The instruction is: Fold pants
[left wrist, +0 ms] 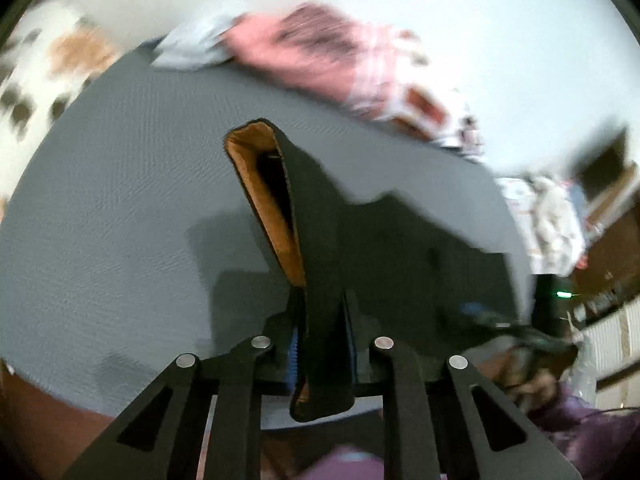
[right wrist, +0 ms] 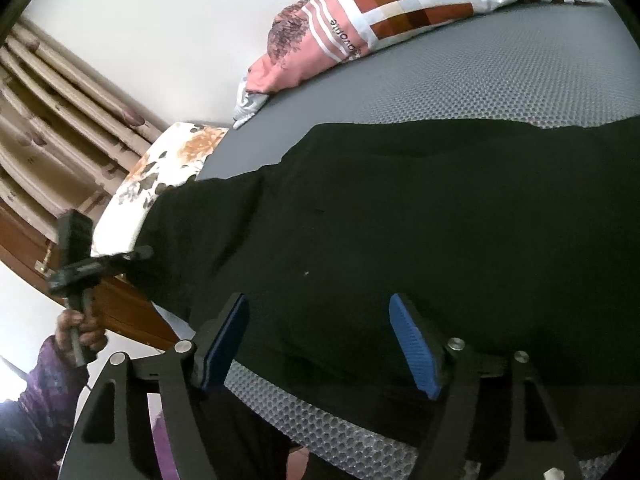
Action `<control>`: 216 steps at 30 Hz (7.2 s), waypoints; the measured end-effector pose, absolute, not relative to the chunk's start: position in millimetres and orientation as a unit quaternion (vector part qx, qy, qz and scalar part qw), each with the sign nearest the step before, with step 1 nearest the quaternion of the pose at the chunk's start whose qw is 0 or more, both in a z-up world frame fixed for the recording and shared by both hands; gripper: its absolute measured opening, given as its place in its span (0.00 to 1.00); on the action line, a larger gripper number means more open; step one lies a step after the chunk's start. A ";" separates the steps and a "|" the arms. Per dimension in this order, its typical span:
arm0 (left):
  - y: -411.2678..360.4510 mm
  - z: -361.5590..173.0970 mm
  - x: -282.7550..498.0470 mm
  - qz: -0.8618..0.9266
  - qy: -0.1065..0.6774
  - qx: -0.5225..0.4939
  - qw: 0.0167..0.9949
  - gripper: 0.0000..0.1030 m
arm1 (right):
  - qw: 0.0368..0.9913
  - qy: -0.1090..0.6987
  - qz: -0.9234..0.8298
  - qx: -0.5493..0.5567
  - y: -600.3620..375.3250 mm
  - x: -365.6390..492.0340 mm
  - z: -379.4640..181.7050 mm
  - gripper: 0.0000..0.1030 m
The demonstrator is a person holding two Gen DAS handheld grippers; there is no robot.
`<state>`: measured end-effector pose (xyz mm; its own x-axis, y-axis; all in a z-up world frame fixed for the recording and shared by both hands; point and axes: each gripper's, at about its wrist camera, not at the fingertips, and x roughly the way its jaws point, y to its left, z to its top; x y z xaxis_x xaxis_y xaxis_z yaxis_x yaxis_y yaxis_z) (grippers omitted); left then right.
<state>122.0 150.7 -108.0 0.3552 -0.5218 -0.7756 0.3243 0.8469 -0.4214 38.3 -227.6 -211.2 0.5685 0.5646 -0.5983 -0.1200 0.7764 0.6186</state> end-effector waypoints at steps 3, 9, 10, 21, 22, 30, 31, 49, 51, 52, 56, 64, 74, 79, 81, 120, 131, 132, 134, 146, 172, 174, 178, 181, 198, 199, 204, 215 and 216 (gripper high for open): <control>90.9 -76.4 114.7 -0.318 0.492 -0.088 0.806 0.17 | 0.810 0.400 0.238 0.356 -247.0 38.1 -213.7 0.69; -32.2 -84.1 113.6 -0.425 0.500 -0.079 0.751 0.20 | 0.726 0.361 0.287 0.510 -278.3 39.1 -226.2 0.77; -41.5 -91.7 114.7 -0.432 0.503 -0.084 0.744 0.20 | 0.707 0.354 0.297 0.535 -281.7 40.7 -229.7 0.79; -30.1 -106.4 112.0 -0.436 0.473 -0.107 0.758 0.57 | 0.648 0.351 0.316 0.597 -290.9 61.7 -242.2 0.85; -20.6 -109.5 111.4 -0.422 0.476 -0.107 0.764 0.57 | 0.651 0.357 0.314 0.592 -290.8 64.0 -242.0 0.85; 32.0 -156.2 109.1 -0.325 0.512 -0.122 0.786 0.57 | 0.741 0.462 0.240 0.424 -255.3 91.9 -219.8 0.32; 34.8 -161.1 109.0 -0.318 0.519 -0.125 0.784 0.57 | 0.734 0.474 0.241 0.422 -252.6 96.9 -223.3 0.18; -60.4 -183.4 103.0 -0.355 0.543 -0.045 0.759 0.66 | 0.742 0.347 0.122 0.561 -448.2 17.5 -240.2 0.15; -69.8 -190.9 102.9 -0.354 0.554 -0.038 0.753 0.66 | 0.735 0.339 0.126 0.573 -451.4 15.6 -248.2 0.15; -73.0 -191.7 103.8 -0.353 0.557 -0.035 0.751 0.66 | 0.736 0.338 0.127 0.573 -451.8 14.8 -248.0 0.15; -82.0 -185.7 103.7 -0.352 0.546 -0.023 0.760 0.66 | 0.736 0.339 0.135 0.570 -452.0 19.4 -243.0 0.15; -99.4 -196.9 109.5 -0.361 0.546 0.004 0.756 0.66 | 0.721 0.346 0.138 0.584 -463.1 3.0 -254.6 0.18; -100.1 -205.5 107.3 -0.370 0.540 -0.003 0.756 0.73 | 0.746 0.273 0.173 0.582 -480.8 -64.0 -196.4 0.28; -106.7 -206.0 105.2 -0.373 0.537 0.003 0.757 0.78 | 0.713 0.314 0.190 0.598 -448.4 -70.1 -216.4 0.28; -108.0 -205.9 105.6 -0.374 0.538 0.006 0.755 0.79 | 0.700 0.318 0.185 0.612 -443.9 -66.2 -229.9 0.28; -126.7 -213.8 107.7 -0.386 0.522 0.041 0.759 0.90 | 0.688 0.334 0.116 0.633 -447.1 -69.1 -263.3 0.11; -123.2 -216.4 104.1 -0.391 0.512 0.052 0.763 0.93 | 0.771 0.359 0.046 0.524 -456.4 -64.3 -203.9 0.54; -122.0 -216.3 103.6 -0.392 0.511 0.049 0.764 0.93 | 0.782 0.360 0.042 0.507 -456.9 -59.8 -197.0 0.58; -119.6 -216.1 102.9 -0.395 0.508 0.045 0.764 0.93 | 0.796 0.363 0.039 0.483 -456.5 -46.7 -189.2 0.65; -75.0 -203.7 132.4 -0.366 0.495 -0.040 0.787 0.93 | 0.825 0.445 0.038 0.346 -426.6 44.2 -200.0 0.67; -84.4 -222.4 176.1 -0.404 0.535 -0.020 0.741 0.57 | 0.828 0.458 0.145 0.290 -408.7 77.8 -198.5 0.97; -86.8 -220.2 172.8 -0.380 0.534 0.001 0.755 0.56 | 0.832 0.462 0.140 0.273 -403.5 79.5 -197.0 0.97; -88.0 -195.3 157.5 -0.347 0.476 0.056 0.806 0.56 | 0.840 0.459 0.139 0.254 -398.3 80.7 -197.0 1.00; -101.1 -178.0 155.5 -0.351 0.444 0.105 0.818 0.56 | 0.842 0.441 0.146 0.276 -406.1 75.3 -200.1 1.00; -153.7 -208.5 195.1 -0.348 0.448 0.201 0.799 0.56 | 0.854 0.402 0.158 0.289 -414.7 56.6 -204.1 1.00; -154.6 -209.4 197.1 -0.349 0.450 0.200 0.797 0.56 | 0.855 0.401 0.158 0.289 -414.9 56.4 -204.1 1.00; -155.9 -213.4 207.2 -0.347 0.456 0.199 0.795 0.57 | 0.859 0.393 0.157 0.289 -413.0 52.8 -204.9 1.00; -154.6 -225.6 230.8 -0.354 0.481 0.161 0.786 0.66 | 0.863 0.386 0.150 0.290 -406.9 42.0 -203.8 1.00; -153.5 -227.3 235.1 -0.357 0.489 0.150 0.782 0.67 | 0.863 0.385 0.149 0.291 -406.7 41.3 -203.8 1.00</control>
<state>235.1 -153.5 -227.3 0.2676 -0.4110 -0.8715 0.7042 0.7008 -0.1142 41.3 -406.7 -203.8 0.6596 0.4815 -0.5771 -0.0345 0.7864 0.6168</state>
